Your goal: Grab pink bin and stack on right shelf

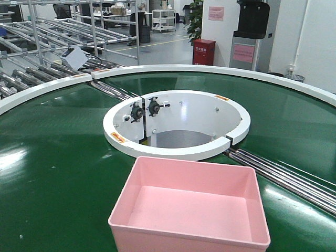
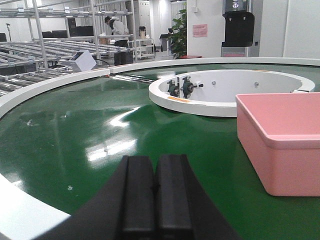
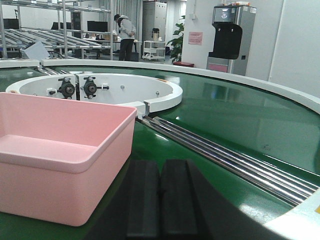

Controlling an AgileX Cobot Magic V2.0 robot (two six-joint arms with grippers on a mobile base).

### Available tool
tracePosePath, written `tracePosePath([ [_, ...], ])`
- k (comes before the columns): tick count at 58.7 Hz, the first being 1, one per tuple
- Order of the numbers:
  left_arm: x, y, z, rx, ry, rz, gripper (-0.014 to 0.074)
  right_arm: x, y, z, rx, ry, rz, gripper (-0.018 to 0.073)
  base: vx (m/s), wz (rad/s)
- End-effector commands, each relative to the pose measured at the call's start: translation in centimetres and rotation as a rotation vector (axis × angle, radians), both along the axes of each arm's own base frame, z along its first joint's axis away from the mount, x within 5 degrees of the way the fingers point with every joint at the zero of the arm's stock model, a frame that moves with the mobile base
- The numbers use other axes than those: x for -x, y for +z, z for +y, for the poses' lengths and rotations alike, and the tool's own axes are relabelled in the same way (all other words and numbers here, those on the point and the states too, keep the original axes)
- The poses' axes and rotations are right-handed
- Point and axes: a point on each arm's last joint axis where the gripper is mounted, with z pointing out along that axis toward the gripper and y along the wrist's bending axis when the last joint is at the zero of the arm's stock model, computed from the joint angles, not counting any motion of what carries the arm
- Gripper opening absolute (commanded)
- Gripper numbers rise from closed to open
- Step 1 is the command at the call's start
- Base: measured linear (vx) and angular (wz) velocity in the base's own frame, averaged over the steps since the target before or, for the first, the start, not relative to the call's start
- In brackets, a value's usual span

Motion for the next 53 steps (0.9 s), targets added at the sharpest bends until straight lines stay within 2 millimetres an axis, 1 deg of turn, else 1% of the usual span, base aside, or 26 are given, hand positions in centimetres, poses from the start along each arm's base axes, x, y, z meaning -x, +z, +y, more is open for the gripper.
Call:
tracePosePath([
  [1, 0.2, 0.4, -0.1, 0.01, -0.01, -0.09, -0.0006, 0.1, 0.6, 0.1, 0.012, 0.006, -0.085, -0.0009, 0.0, 0.0],
  [29, 0.2, 0.4, -0.1, 0.01, -0.01, -0.09, -0.0006, 0.1, 0.6, 0.1, 0.012, 0.006, -0.086, -0.0009, 0.0, 0.0],
  [34, 0.2, 0.6, -0.1, 0.012, -0.013, -0.11, -0.0006, 0.2, 0.8, 0.1, 0.019, 0.007, -0.11, -0.0009, 0.0, 0.0],
  [39, 0.5, 2.5, -0.2, 0.032, -0.024, -0.207, -0.0006, 0.5, 2.4, 0.1, 0.014, 0.012, -0.215, -0.0009, 0.0, 0.0],
  [44, 1.4, 5.8, -0.1, 0.063, -0.028, -0.293, -0.0006, 1.2, 5.2, 0.1, 0.012, 0.009, -0.272, -0.0009, 0.0, 0.0],
  [50, 2.6, 9.6, 0.1, 0.064, -0.011, -0.301, -0.0006, 2.2, 8.7, -0.1, 0.011, -0.003, -0.243, -0.0009, 0.0, 0.0],
  [53, 3.1, 11.9, 0.3, 0.065, 0.002, -0.272, -0.0006, 2.6, 10.9, -0.2, 0.009, -0.011, -0.208, -0.0009, 0.0, 0.0],
])
